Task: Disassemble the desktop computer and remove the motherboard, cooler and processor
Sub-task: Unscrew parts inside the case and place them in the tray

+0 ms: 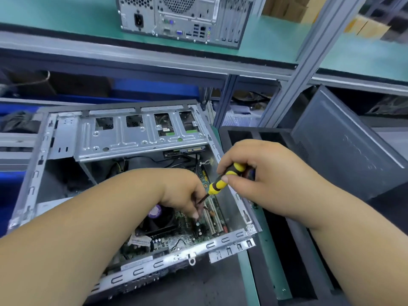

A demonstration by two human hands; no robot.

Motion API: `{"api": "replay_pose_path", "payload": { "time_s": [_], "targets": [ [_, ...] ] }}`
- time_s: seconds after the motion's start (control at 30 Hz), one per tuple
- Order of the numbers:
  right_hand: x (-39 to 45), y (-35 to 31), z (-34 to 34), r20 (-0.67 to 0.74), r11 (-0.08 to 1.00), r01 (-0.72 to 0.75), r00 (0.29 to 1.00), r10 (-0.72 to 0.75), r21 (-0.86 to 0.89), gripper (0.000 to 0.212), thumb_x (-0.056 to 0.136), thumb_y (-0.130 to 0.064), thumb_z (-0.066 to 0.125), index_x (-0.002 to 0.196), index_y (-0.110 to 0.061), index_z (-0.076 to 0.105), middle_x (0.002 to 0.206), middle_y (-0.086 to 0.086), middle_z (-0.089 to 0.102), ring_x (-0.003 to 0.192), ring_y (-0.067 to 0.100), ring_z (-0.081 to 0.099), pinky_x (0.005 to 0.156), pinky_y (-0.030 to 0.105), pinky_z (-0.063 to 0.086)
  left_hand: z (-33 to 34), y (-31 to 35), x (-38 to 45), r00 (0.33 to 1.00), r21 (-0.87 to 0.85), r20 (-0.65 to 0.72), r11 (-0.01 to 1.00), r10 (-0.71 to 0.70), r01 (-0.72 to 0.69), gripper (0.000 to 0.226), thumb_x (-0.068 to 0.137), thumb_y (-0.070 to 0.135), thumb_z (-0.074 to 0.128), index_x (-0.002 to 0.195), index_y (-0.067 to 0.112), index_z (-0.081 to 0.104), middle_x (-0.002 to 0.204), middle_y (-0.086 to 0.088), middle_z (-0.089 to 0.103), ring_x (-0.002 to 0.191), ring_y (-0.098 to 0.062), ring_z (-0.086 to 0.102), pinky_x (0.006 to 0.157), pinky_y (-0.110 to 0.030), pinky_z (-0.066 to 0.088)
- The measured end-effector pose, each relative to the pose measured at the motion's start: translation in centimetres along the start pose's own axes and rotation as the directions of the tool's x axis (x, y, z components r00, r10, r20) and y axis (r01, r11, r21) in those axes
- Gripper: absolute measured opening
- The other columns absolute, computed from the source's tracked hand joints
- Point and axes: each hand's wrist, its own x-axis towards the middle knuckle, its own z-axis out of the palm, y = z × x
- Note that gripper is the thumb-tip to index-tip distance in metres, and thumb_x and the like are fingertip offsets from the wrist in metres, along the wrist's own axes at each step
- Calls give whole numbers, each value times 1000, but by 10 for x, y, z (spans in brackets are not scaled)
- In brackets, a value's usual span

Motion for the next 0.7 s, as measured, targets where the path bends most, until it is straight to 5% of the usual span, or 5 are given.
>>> {"api": "replay_pose_path", "payload": {
  "time_s": [0.2, 0.37, 0.5, 0.7],
  "targets": [
    [-20, 23, -15, -194, 991, 98, 978, -79, 88, 11, 86, -20, 68, 90, -29, 70, 83, -16, 58, 82, 4, 54, 71, 23, 44, -6, 19, -26, 951, -37, -280, 991, -131, 126, 6, 80, 34, 75, 82, 29, 74, 74, 16, 70, 67, 4, 61, 63, -12, 44],
    [-43, 62, -34, -544, 968, 136, 839, 0, 211, 9, 87, -20, 66, 93, -27, 68, 88, -11, 61, 83, 11, 58, 71, 34, 50, -2, 69, -22, 797, -239, -564, 967, -216, 93, 5, 87, 27, 70, 88, 31, 73, 72, 24, 70, 67, 10, 64, 60, -2, 42],
    [-58, 102, -51, -608, 963, 91, 789, 85, 254, 5, 87, -25, 63, 91, -27, 66, 84, -14, 58, 77, 10, 56, 69, 39, 51, 8, 129, 14, 794, -267, -590, 964, -149, -17, 13, 89, 26, 67, 98, 34, 70, 82, 20, 72, 77, 5, 67, 82, -22, 52],
    [-77, 144, -62, -576, 962, 41, 808, 127, 269, 8, 88, -23, 64, 94, -29, 66, 88, -17, 57, 80, 4, 54, 75, 28, 48, 28, 183, 79, 842, -109, -532, 994, -87, 34, 23, 89, 31, 65, 112, 34, 68, 100, 15, 71, 93, -1, 63, 88, -22, 48]
  ]
}}
